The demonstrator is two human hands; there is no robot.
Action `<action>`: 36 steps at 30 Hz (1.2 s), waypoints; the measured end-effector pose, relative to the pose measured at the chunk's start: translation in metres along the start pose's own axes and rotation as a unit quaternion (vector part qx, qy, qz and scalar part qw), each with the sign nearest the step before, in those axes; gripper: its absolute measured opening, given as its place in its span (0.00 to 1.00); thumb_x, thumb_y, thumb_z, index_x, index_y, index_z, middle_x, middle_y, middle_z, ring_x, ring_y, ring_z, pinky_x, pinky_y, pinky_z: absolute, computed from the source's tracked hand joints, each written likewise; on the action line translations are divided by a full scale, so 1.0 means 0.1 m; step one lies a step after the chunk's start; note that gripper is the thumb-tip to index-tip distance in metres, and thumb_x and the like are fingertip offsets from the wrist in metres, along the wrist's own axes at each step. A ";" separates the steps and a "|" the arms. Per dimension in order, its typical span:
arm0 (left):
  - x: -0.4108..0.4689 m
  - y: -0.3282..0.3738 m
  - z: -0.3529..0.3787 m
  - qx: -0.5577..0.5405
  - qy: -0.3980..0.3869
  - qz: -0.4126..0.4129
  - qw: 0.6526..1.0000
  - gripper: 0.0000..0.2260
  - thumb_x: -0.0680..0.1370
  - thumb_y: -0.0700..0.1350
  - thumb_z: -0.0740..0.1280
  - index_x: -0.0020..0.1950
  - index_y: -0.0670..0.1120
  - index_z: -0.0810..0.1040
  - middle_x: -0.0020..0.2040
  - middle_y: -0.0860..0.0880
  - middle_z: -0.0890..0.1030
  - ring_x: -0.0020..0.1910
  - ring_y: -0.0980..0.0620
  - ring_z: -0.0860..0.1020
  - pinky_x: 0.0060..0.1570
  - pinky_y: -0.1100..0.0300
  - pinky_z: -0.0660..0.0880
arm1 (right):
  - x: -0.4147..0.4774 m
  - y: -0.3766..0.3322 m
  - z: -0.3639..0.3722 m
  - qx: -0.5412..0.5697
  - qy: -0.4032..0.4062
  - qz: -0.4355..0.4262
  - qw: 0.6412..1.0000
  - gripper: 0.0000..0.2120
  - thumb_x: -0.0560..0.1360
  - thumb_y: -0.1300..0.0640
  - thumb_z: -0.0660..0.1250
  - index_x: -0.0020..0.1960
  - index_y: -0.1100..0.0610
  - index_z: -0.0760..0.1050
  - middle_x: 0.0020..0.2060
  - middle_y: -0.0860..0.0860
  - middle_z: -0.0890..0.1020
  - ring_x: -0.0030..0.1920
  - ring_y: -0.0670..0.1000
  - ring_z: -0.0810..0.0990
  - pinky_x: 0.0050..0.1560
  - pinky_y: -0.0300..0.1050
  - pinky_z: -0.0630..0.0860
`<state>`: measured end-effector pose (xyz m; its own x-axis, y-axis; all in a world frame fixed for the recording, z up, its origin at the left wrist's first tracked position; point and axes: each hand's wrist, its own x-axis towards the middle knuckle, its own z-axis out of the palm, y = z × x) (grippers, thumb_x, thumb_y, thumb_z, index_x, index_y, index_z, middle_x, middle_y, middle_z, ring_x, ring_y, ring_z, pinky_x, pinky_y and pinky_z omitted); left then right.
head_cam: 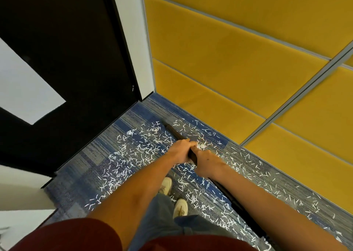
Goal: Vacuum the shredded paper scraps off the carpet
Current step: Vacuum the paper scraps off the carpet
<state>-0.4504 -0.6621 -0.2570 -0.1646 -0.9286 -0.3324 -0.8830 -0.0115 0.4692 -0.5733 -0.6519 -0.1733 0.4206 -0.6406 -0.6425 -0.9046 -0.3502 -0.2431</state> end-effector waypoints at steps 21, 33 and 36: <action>-0.60 -0.59 -0.09 -0.024 0.047 -0.099 0.994 0.16 0.73 0.42 0.69 0.61 0.47 0.74 0.56 0.48 0.77 0.52 0.47 0.78 0.55 0.54 0.76 | 0.10 -0.69 0.08 -0.056 -0.033 -0.100 0.993 0.29 0.74 0.66 0.63 0.73 0.57 0.59 0.50 0.54 0.75 0.46 0.54 0.77 0.47 0.45 0.79; -0.90 -0.86 -0.24 -0.012 0.094 -0.142 0.985 0.16 0.75 0.42 0.67 0.63 0.50 0.72 0.69 0.46 0.69 0.64 0.41 0.72 0.57 0.50 0.73 | 0.13 -1.10 0.15 -0.059 -0.002 -0.109 0.992 0.30 0.74 0.66 0.63 0.73 0.54 0.59 0.47 0.54 0.75 0.43 0.54 0.77 0.45 0.47 0.80; -0.99 -0.92 -0.18 -0.030 0.079 -0.148 0.985 0.15 0.75 0.41 0.67 0.61 0.50 0.72 0.68 0.45 0.70 0.63 0.41 0.72 0.56 0.49 0.75 | 0.12 -1.18 0.23 -0.058 -0.011 -0.110 0.992 0.30 0.74 0.67 0.62 0.74 0.54 0.59 0.45 0.53 0.74 0.41 0.53 0.78 0.45 0.46 0.81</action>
<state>-0.3448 -0.5759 -0.2521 0.1708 -0.9272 -0.3334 -0.8535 -0.3083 0.4201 -0.4635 -0.6026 -0.1689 0.6043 -0.5259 -0.5985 -0.7763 -0.5576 -0.2939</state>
